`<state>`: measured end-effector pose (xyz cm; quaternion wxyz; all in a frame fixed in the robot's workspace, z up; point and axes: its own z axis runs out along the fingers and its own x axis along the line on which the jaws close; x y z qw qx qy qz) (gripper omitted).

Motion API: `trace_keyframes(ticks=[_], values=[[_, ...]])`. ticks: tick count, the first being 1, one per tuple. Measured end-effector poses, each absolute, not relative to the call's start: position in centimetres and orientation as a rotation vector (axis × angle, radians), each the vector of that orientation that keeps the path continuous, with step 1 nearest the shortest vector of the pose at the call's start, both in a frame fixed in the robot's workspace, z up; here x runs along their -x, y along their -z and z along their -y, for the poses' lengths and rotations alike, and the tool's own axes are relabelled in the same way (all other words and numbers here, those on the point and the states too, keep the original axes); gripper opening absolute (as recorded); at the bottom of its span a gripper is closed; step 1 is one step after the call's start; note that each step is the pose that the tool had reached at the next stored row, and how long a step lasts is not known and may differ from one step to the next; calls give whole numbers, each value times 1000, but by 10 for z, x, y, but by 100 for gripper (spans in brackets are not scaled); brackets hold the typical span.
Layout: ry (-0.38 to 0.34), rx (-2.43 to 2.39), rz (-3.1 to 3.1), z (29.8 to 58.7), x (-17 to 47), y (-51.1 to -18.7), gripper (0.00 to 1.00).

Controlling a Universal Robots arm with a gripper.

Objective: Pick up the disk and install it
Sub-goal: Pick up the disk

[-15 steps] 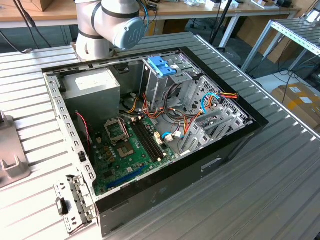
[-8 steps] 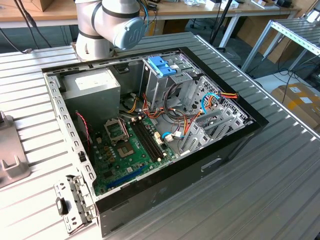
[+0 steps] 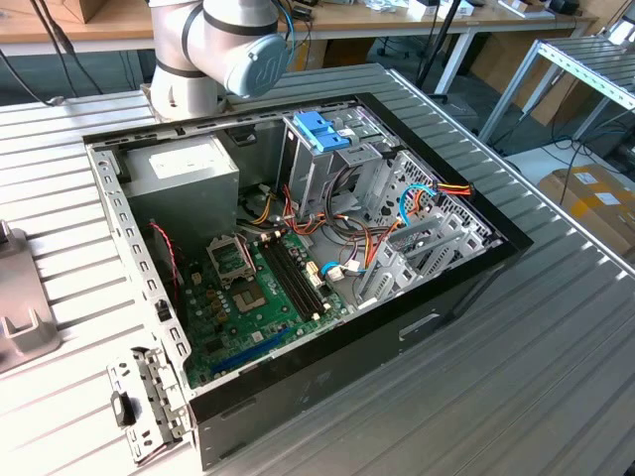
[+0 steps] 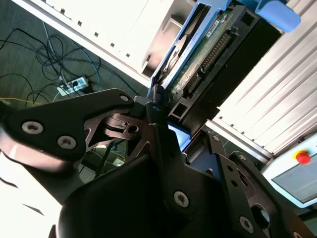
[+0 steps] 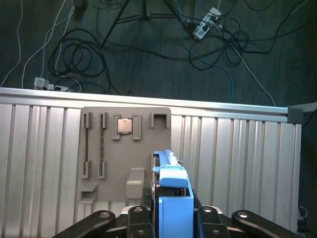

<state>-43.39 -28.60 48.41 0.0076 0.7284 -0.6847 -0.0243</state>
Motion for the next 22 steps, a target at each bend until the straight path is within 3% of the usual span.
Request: trace_keyframes(ticks=[22], values=[[76,-2277,2141,286,409,-484,37]])
